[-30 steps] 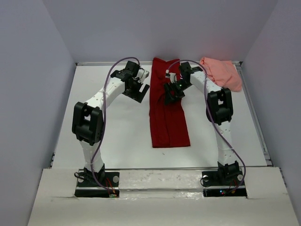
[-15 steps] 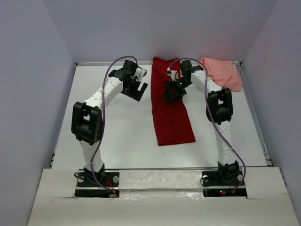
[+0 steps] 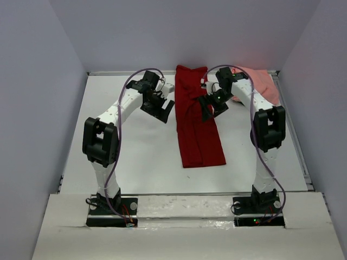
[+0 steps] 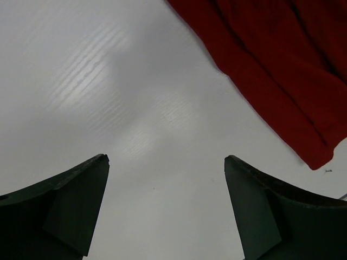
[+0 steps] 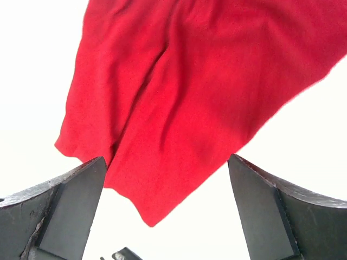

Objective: Fold and stack the t-shirts
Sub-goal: Grab the bottom of the folded rectangular tshirt with both arms

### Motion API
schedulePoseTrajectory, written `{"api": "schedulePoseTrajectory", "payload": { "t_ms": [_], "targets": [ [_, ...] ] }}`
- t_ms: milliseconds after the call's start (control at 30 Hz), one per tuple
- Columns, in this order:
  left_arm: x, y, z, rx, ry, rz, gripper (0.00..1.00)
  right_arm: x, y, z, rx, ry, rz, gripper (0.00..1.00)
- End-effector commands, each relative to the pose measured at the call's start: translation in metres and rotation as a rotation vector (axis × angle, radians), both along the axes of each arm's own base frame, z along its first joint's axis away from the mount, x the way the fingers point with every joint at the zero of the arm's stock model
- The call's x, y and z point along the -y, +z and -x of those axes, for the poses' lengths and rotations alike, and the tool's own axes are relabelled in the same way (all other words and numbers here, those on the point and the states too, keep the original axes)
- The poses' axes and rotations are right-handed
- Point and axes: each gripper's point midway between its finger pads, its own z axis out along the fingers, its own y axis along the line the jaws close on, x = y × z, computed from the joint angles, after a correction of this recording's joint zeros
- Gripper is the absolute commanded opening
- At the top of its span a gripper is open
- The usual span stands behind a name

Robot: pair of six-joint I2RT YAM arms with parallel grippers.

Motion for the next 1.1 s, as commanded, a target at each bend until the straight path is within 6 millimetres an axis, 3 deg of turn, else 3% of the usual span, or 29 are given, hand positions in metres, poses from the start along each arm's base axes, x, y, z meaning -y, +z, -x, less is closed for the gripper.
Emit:
{"api": "schedulePoseTrajectory", "payload": {
  "t_ms": [0,167,267,333,433,733,1067],
  "targets": [
    [0.026,0.039,0.033,-0.012,-0.128,0.101,0.94,0.016,0.051,0.030,0.070,0.015,0.020,1.00],
    [0.059,0.030,0.081,-0.069,-0.292,0.102,0.86,0.027,0.057,0.069,0.018,0.020,0.031,1.00],
    [0.074,0.011,0.120,-0.126,-0.398,0.077,0.84,0.030,0.051,0.099,-0.048,0.024,0.020,1.00],
    [0.082,0.003,0.138,-0.144,-0.456,0.069,0.84,0.033,0.039,0.120,-0.109,0.017,0.020,1.00],
    [0.082,-0.011,0.146,-0.169,-0.461,0.052,0.84,0.033,0.019,0.139,-0.179,0.010,0.004,1.00],
    [0.058,-0.064,0.183,-0.331,-0.465,0.004,0.76,0.027,-0.015,0.144,-0.286,-0.035,-0.004,1.00],
    [0.060,-0.079,0.199,-0.378,-0.490,0.033,0.73,0.029,-0.039,0.157,-0.385,-0.049,0.018,1.00]
  ]
}}
